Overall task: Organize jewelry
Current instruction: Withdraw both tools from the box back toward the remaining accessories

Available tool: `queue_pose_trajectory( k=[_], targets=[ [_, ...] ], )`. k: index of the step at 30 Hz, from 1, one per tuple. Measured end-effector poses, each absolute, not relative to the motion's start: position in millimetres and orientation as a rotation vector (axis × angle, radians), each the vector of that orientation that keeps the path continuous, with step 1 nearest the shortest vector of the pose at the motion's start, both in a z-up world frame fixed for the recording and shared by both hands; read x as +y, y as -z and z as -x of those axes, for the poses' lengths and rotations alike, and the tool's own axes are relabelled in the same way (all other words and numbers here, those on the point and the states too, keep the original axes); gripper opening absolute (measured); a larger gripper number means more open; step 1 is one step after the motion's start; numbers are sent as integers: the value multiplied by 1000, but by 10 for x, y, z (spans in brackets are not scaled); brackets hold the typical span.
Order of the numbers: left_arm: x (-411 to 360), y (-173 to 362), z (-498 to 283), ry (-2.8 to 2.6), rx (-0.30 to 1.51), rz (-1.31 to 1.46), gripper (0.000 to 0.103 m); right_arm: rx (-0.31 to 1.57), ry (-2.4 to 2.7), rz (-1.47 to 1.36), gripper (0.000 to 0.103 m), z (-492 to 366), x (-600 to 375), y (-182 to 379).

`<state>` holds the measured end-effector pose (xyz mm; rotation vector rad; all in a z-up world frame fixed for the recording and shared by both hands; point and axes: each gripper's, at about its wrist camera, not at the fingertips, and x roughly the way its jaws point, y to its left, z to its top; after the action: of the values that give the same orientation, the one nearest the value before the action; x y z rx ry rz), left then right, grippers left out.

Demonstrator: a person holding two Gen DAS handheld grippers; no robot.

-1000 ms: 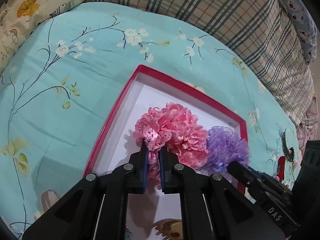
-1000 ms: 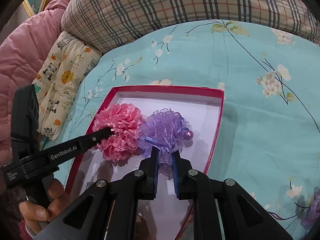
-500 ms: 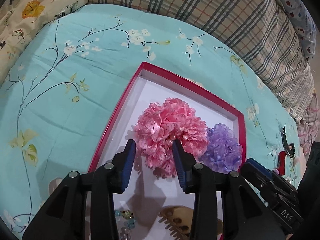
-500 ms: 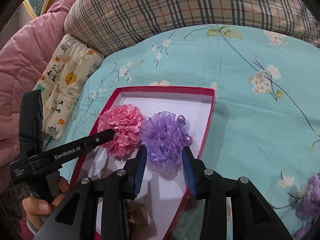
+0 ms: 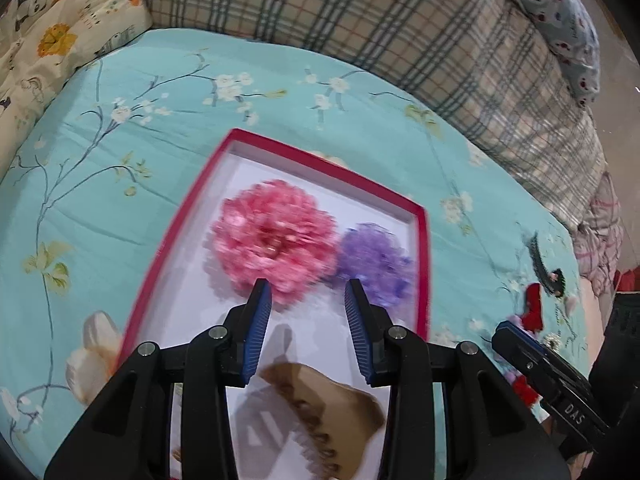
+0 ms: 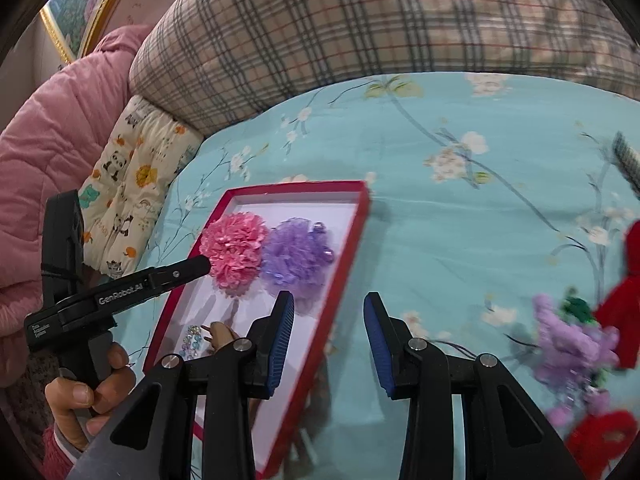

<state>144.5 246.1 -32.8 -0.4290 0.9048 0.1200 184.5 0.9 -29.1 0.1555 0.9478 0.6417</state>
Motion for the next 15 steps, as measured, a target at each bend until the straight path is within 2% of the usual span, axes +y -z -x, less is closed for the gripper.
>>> queue_pose_trajectory(
  k=[15],
  targets=[
    [1589,92,-1413,52,903,401,35,908,-447,-229,39,-1599,-1271,167]
  ],
)
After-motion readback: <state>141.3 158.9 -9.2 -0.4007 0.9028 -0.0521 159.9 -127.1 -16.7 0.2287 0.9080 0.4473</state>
